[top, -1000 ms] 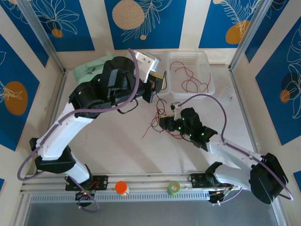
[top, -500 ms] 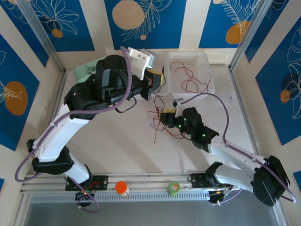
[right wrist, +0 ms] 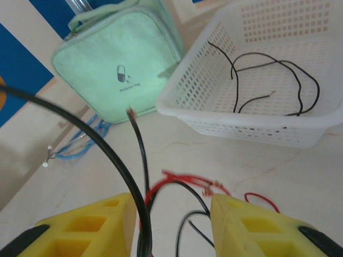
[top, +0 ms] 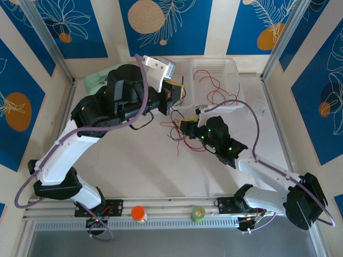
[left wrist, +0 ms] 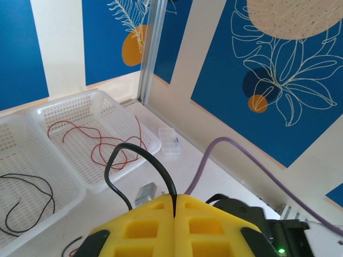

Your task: Untangle the cables

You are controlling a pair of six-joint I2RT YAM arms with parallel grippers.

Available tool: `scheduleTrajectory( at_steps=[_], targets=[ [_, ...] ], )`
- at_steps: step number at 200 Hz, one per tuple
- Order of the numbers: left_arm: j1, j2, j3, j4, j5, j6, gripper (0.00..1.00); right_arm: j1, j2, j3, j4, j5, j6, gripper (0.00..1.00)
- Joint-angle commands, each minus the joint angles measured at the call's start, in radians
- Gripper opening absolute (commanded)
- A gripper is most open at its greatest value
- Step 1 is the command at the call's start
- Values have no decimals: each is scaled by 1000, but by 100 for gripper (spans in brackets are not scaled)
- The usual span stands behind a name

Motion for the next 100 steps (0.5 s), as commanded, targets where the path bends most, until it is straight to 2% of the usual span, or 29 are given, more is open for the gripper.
scheduleTrajectory(
  at_steps=[1,22,49,100],
  targets=[
    [6,-29,-11,51,-39,1,0,-2,-83,-2,-50,-25,10,45],
    [6,-29,-7,64,-42,5,0,-8,-109,-23,-110,-114,-12,49],
    [6,-25,1,74,-49,12,0,1,-122,-105,-87,-203,-25,53],
    [6,-10,37,73,-37,8,0,38,-95,-186,-8,-214,-45,57]
  ],
)
